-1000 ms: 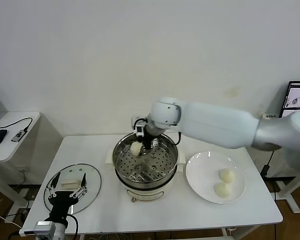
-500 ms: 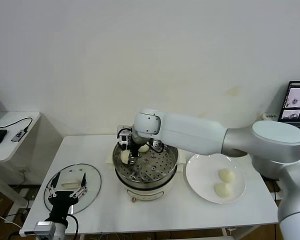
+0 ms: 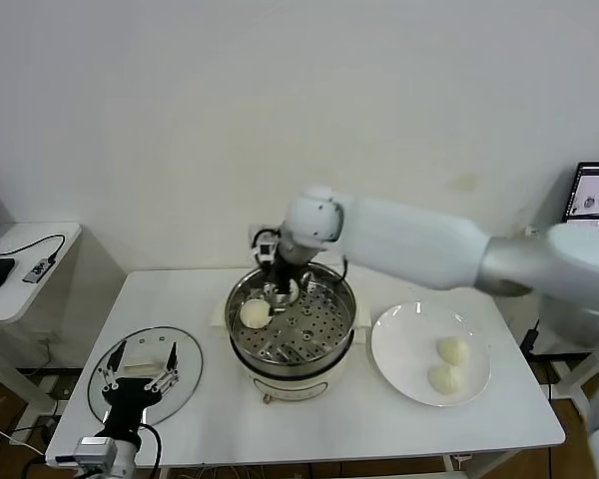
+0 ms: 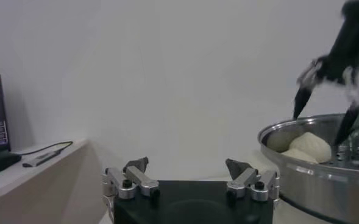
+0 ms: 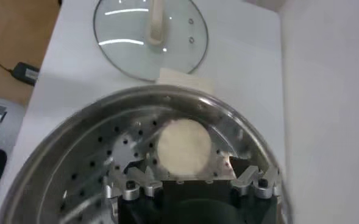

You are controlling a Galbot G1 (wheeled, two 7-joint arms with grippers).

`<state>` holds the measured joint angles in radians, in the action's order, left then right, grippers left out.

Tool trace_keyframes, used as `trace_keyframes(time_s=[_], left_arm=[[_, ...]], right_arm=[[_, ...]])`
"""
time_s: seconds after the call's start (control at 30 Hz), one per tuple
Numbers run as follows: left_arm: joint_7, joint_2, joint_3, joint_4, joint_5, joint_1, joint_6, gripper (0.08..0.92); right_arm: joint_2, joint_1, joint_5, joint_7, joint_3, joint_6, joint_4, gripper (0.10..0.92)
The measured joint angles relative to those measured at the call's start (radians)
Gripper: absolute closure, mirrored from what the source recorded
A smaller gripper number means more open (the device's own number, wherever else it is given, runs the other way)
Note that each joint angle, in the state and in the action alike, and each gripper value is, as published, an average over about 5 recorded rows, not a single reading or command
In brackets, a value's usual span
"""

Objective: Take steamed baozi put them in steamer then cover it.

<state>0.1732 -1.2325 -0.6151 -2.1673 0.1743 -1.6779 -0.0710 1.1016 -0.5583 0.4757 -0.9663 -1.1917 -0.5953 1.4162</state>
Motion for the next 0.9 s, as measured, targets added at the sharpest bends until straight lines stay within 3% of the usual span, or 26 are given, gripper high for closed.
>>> trace_keyframes(time_s=[0.53,0.9], left_arm=[[0.0,0.014,0.014,0.007,-0.007,-0.001,-0.002,0.177],[0.001,0.014,0.012,0.014,-0.017,-0.007,-0.004,0.177]], right_arm=[[-0.519,0.059,-0.288,-0.148,0.002,0.204,0.246,0.203],[-0.662,0.401,-0.48,-0.142,0.227,0.276,0.237,0.203]])
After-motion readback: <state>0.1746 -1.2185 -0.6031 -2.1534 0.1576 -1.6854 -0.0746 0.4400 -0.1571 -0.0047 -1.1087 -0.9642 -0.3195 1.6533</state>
